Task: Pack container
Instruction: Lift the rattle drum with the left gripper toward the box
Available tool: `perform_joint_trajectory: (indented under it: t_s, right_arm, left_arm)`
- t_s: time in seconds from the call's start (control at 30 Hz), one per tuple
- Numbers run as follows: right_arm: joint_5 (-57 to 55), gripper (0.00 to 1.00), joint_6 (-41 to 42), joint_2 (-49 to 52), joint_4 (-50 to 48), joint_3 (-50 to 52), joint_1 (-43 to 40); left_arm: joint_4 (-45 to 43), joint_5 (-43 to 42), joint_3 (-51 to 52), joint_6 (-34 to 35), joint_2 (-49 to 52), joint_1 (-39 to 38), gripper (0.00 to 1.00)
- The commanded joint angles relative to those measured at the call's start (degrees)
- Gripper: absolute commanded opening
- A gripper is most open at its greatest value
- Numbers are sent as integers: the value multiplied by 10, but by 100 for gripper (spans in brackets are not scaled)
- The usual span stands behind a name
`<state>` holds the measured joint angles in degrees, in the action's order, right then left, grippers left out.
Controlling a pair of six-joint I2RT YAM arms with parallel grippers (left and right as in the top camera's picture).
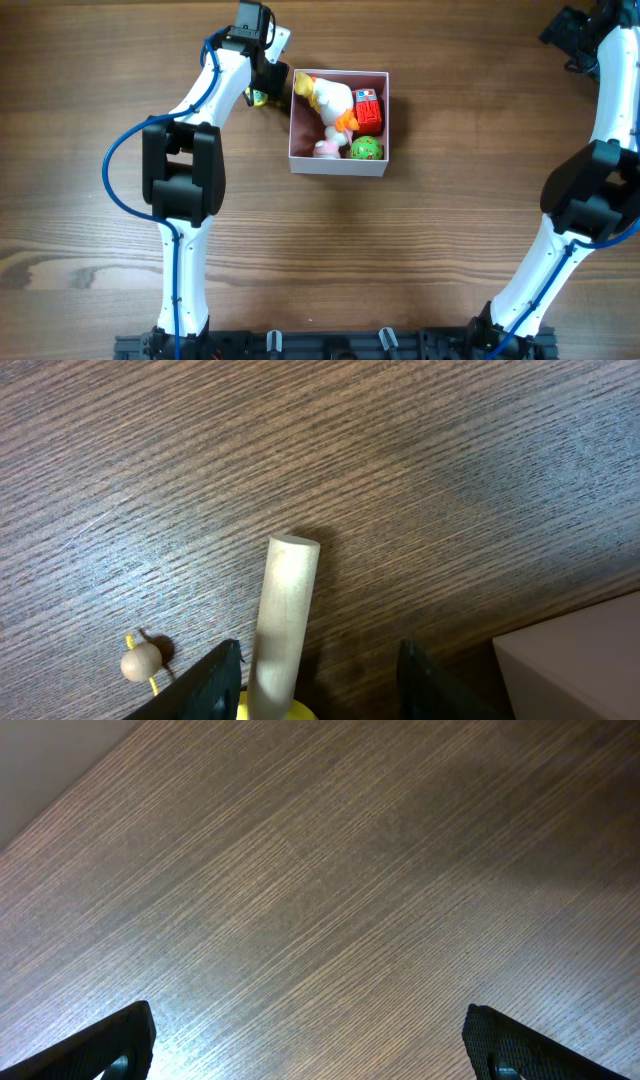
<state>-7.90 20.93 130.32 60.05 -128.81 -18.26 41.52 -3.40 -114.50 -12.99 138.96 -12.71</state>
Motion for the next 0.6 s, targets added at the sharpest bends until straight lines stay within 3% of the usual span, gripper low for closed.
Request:
perform_joint_trajectory:
  t_s: [0.0,0.4,0.57]
  right_arm:
    - [3,100,2,4,-2,0,1]
    - [3,100,2,4,-2,0,1]
    - [3,100,2,4,-2,0,1]
  left_arm:
    - [0,-10,-5,-2,16,-1,52]
    - [15,-11,-5,-1,35,12,52]
    - [11,-10,-5,-1,35,12,39]
